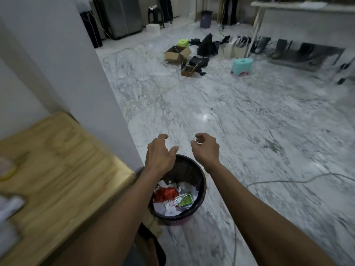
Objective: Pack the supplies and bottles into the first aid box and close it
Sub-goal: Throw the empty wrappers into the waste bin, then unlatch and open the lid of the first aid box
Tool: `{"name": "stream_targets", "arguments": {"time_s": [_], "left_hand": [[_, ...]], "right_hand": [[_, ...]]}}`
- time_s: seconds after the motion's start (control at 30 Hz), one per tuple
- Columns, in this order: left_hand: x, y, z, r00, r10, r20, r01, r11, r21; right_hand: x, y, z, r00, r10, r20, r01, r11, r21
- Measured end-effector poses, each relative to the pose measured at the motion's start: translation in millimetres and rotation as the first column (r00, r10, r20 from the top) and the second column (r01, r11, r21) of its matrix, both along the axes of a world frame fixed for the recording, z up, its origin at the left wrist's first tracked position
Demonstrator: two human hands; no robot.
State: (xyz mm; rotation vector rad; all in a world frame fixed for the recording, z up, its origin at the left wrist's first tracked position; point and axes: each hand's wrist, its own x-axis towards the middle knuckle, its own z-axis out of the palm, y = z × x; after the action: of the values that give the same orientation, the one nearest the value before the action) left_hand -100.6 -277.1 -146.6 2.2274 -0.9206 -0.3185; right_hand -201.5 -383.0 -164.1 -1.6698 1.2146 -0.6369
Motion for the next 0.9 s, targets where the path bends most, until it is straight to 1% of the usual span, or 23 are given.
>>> {"name": "stream_targets", "arguments": {"time_s": [0.1,0.23,0.4,0.53,0.63,0.73,0.9], "left_hand": [[-0.7,16.2,46.0,0.998,0.02,0.053,-0.014,0.994,-0.112],[1.7,59.2,103.4,0.988,0.081,0.134,-0.049,0.972,-0.231],[10.5,133.5,146.8,0.956,0.193,0.219,-0.11,0.933,-0.343],[18.1,204.6,164.9,0.919,0.308,0.245,-0.2,0.901,-0.384],[20.5,259.0,172.7,0.89,0.4,0.219,-0.282,0.86,-0.426],[21.3,315.4,175.4,0.853,0.487,0.185,-0.37,0.817,-0.443],[18.2,403.7,169.8,0.739,0.646,0.192,-0.529,0.732,-0.43]], "right_hand": [[3.1,12.7,49.5,0.992,0.037,0.117,-0.033,0.999,-0.038],[12.8,47.2,110.5,0.954,0.143,0.263,-0.125,0.989,-0.085],[34.7,109.4,159.3,0.885,0.309,0.348,-0.271,0.95,-0.154],[53.1,165.9,180.3,0.818,0.43,0.382,-0.394,0.903,-0.171],[66.2,207.3,186.6,0.756,0.504,0.417,-0.486,0.86,-0.158],[81.1,247.3,187.7,0.685,0.599,0.415,-0.577,0.794,-0.194],[102.4,304.2,185.4,0.554,0.727,0.406,-0.714,0.666,-0.216]]}}
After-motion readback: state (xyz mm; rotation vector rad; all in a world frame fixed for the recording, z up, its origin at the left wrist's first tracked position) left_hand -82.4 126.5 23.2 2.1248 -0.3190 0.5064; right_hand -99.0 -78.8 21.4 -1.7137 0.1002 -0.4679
